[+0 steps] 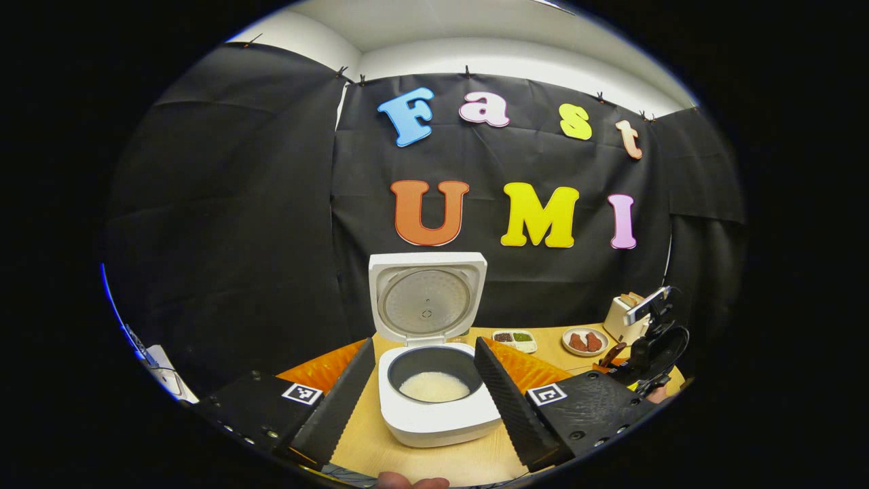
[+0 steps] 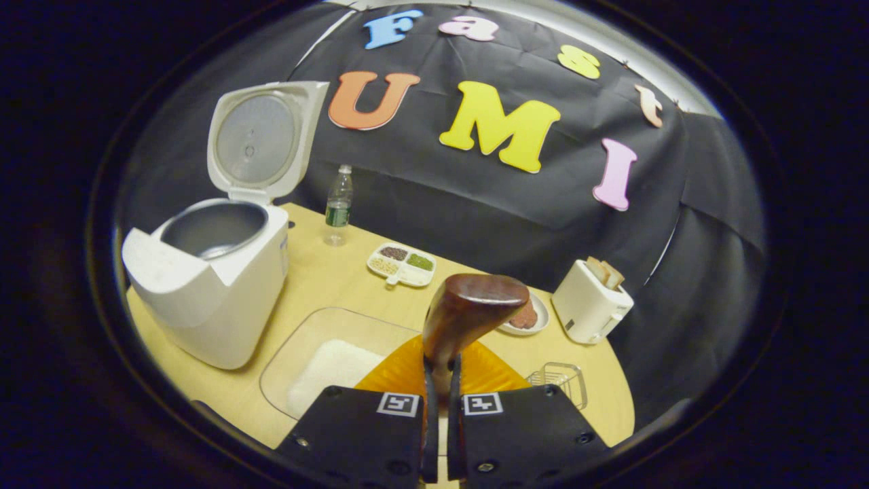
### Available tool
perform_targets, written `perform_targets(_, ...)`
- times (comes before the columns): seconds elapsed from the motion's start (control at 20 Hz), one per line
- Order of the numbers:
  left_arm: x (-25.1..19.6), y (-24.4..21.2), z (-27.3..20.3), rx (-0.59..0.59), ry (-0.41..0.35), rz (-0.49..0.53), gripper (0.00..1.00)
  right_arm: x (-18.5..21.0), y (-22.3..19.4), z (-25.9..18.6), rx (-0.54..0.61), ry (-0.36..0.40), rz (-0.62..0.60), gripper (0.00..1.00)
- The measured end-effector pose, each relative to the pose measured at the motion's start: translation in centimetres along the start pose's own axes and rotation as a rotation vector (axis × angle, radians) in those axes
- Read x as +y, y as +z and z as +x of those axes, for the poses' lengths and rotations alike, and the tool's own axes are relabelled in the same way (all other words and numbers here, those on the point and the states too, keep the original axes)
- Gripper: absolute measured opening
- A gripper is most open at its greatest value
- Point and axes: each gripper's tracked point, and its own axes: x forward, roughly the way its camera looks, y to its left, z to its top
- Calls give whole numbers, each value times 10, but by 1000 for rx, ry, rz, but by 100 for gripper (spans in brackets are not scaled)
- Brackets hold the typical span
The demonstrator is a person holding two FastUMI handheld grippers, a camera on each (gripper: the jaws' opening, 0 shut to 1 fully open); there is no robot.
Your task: Close the left gripper, press the button to open the rice cooker; take a wooden spoon from the chopstick holder with the right hand, scoop a spoonful of rice and pour it into the rice cooker, then put the wooden spoon back into the chopstick holder.
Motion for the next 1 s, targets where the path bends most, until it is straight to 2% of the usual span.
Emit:
perform_targets(0.1, 2, -3, 0, 14, -1, -6, 94, 9, -13, 8, 18, -13, -20, 10)
perform_targets(0.25, 9, -8, -2, 22, 11, 4, 94, 18, -22, 11, 40, -10, 14, 11)
perform_targets(0.3, 11, -9, -1, 25, 15, 1, 94, 25, -22, 10, 42, 18, 43, 11)
perform_targets(0.4, 10, -12, -2, 33, 14, -9, 94, 50, -24, 7, 68, 116, 169, 11)
perform_targets(0.5, 10, -15, -1, 42, 15, -15, 94, 63, -22, 5, 91, 173, 288, 10)
perform_targets(0.85, 5, -12, -2, 47, 18, -14, 94, 80, -15, -4, 163, 280, 661, 11)
perform_targets(1.0, 0, -10, -2, 47, 14, -10, 94, 76, -13, -3, 200, 345, 897, 10)
